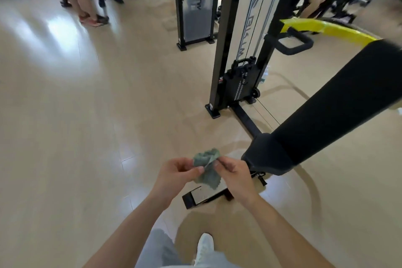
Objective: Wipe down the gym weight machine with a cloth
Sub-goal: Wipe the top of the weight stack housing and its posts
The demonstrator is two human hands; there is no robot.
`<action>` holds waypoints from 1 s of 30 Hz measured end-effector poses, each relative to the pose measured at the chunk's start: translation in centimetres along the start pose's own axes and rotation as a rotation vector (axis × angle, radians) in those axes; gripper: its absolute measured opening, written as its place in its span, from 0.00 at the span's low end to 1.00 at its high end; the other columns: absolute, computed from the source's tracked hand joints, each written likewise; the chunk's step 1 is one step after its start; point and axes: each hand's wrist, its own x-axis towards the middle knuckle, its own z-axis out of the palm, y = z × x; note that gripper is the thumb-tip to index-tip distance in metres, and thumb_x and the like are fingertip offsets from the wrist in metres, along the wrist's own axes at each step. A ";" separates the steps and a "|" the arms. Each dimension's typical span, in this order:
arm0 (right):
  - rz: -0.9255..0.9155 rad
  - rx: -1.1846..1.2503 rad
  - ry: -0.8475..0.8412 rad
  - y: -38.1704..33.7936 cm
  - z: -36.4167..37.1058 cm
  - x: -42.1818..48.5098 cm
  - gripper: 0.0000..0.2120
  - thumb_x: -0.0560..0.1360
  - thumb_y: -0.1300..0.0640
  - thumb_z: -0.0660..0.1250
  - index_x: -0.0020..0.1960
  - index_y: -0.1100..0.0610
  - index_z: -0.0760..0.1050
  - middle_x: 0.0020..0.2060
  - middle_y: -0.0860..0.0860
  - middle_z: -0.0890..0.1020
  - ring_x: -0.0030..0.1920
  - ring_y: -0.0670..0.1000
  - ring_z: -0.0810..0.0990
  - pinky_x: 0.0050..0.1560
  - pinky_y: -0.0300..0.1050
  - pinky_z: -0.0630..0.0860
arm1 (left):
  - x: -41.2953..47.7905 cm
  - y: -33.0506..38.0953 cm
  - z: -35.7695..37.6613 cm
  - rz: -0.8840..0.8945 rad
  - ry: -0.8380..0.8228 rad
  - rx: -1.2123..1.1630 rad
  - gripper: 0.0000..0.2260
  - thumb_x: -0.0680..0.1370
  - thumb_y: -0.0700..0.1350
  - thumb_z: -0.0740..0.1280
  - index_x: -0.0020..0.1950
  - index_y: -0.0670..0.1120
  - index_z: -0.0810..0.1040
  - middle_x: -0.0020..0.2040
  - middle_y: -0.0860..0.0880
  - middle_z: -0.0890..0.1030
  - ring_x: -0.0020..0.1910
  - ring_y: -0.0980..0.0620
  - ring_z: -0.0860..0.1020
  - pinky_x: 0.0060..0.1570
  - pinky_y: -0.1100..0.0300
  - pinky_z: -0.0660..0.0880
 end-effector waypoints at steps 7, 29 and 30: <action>0.087 0.154 0.182 -1.6 -2.2 3.9 0.10 0.82 0.61 0.65 0.46 0.62 0.83 0.31 0.44 0.84 0.32 0.39 0.80 0.33 0.31 0.74 | 6.0 3.6 1.2 0.062 0.023 0.067 0.15 0.79 0.50 0.71 0.38 0.41 0.77 0.30 0.53 0.77 0.31 0.57 0.73 0.34 0.66 0.69; 0.196 0.114 0.522 -10.9 6.0 31.8 0.02 0.78 0.60 0.71 0.49 0.56 0.83 0.44 0.52 0.86 0.47 0.52 0.85 0.49 0.46 0.83 | 39.2 15.3 -9.3 0.052 -0.753 0.044 0.08 0.77 0.37 0.73 0.56 0.38 0.82 0.47 0.41 0.86 0.46 0.47 0.85 0.43 0.58 0.80; 0.179 0.108 0.531 -11.5 5.9 33.1 0.02 0.78 0.60 0.71 0.49 0.56 0.83 0.44 0.51 0.86 0.48 0.51 0.85 0.49 0.46 0.83 | 40.5 16.6 -9.6 0.069 -0.779 0.050 0.09 0.77 0.39 0.74 0.55 0.37 0.82 0.46 0.41 0.85 0.45 0.47 0.84 0.45 0.58 0.80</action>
